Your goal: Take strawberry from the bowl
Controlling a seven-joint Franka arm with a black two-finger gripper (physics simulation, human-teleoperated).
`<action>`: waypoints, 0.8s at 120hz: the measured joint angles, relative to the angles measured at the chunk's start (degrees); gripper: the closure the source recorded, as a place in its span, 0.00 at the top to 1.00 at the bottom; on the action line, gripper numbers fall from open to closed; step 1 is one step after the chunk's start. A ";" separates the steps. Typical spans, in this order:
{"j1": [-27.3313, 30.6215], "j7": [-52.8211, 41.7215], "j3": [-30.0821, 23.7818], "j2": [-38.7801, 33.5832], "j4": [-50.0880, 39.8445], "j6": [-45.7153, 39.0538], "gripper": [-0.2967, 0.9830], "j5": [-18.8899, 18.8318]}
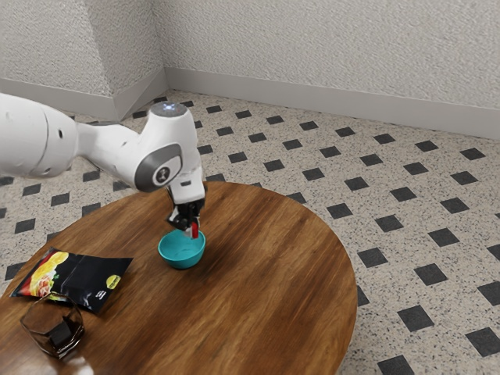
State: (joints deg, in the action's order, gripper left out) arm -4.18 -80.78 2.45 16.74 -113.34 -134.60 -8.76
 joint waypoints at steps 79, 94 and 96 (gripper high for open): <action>0.87 7.86 -9.41 -3.26 2.99 2.90 0.65 4.19; 3.53 21.83 -4.61 -15.55 14.90 20.54 0.70 3.69; 3.93 23.61 -4.29 -16.01 16.12 22.50 0.71 3.51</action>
State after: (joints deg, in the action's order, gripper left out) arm -0.25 -57.17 -1.84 0.73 -97.22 -112.09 -5.25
